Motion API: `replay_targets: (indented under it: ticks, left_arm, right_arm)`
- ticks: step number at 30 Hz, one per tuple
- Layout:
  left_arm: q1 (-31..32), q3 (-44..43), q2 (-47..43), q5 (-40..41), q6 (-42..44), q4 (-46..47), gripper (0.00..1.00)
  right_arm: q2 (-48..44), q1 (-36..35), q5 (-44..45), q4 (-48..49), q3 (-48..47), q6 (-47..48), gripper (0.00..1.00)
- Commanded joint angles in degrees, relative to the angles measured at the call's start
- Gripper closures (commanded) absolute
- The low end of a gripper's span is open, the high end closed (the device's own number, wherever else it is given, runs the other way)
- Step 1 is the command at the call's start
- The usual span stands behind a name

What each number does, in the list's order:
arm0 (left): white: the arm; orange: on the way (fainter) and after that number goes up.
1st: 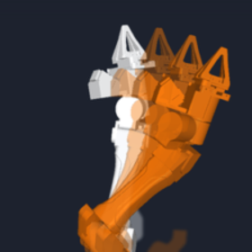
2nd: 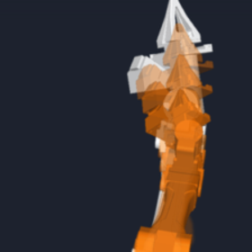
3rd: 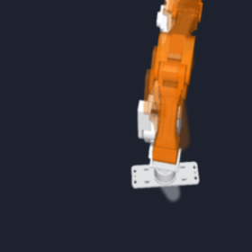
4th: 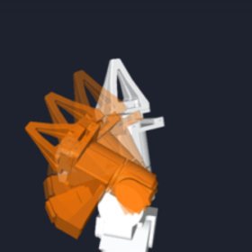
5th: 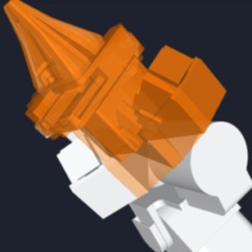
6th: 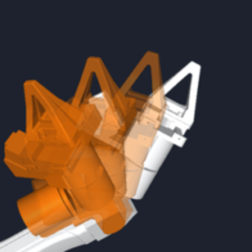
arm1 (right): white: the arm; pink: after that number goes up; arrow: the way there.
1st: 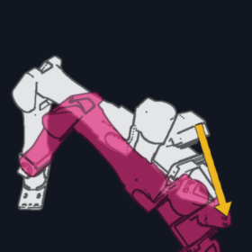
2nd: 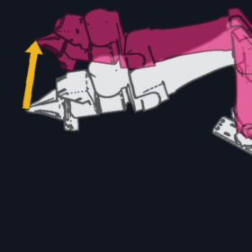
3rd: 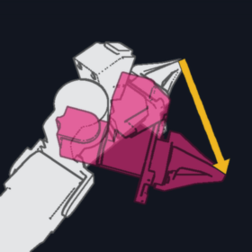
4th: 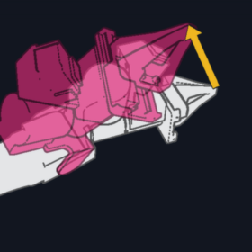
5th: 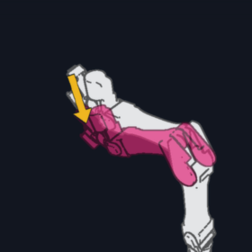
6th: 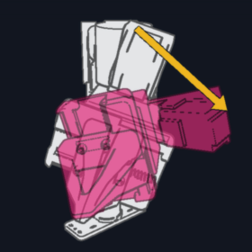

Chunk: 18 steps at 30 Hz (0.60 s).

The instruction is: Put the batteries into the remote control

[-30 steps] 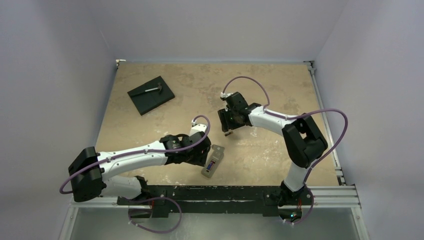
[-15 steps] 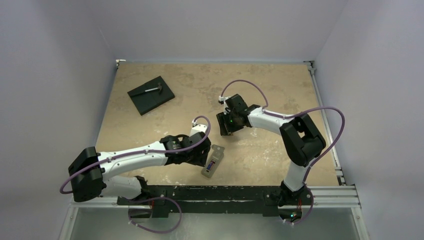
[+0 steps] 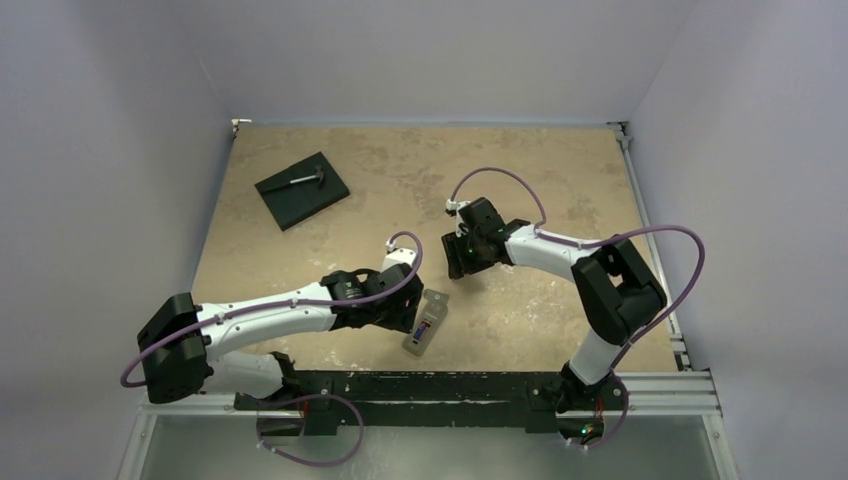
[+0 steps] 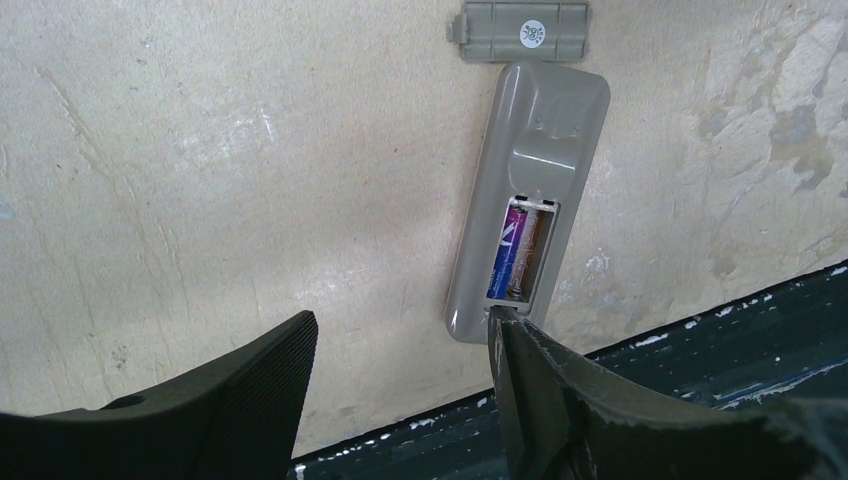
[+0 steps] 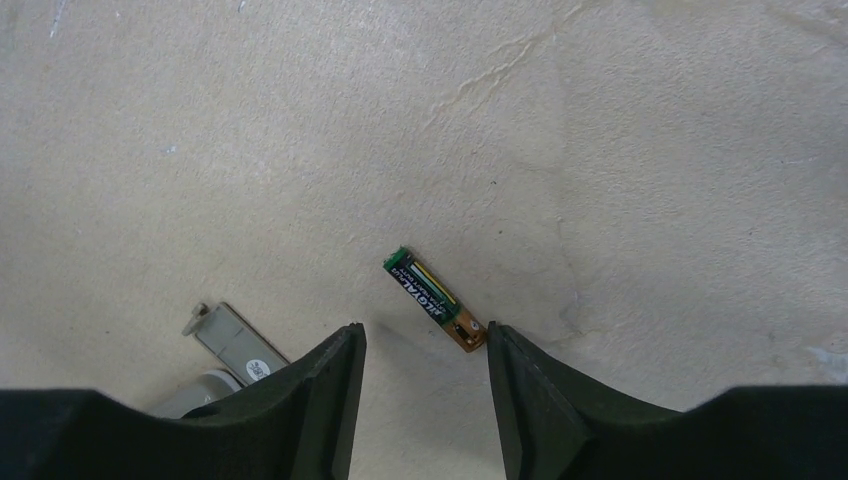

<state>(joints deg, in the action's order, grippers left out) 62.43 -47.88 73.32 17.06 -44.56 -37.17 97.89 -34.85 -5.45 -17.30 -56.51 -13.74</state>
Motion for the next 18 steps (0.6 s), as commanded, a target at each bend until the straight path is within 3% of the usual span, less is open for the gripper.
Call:
replay_targets:
  ticks: [1, 18]
  left_arm:
    - [0.1, -0.6, 0.5, -0.2, 1.2, 1.8, 0.37]
    - [0.1, -1.1, 0.9, -0.4, 0.8, 1.6, 0.37]
  right_arm:
    - [-1.0, -0.4, 1.2, -2.4, 2.2, -1.4, 0.45]
    - [1.4, -1.2, 9.5, -6.9, -5.6, 2.2, 0.45]
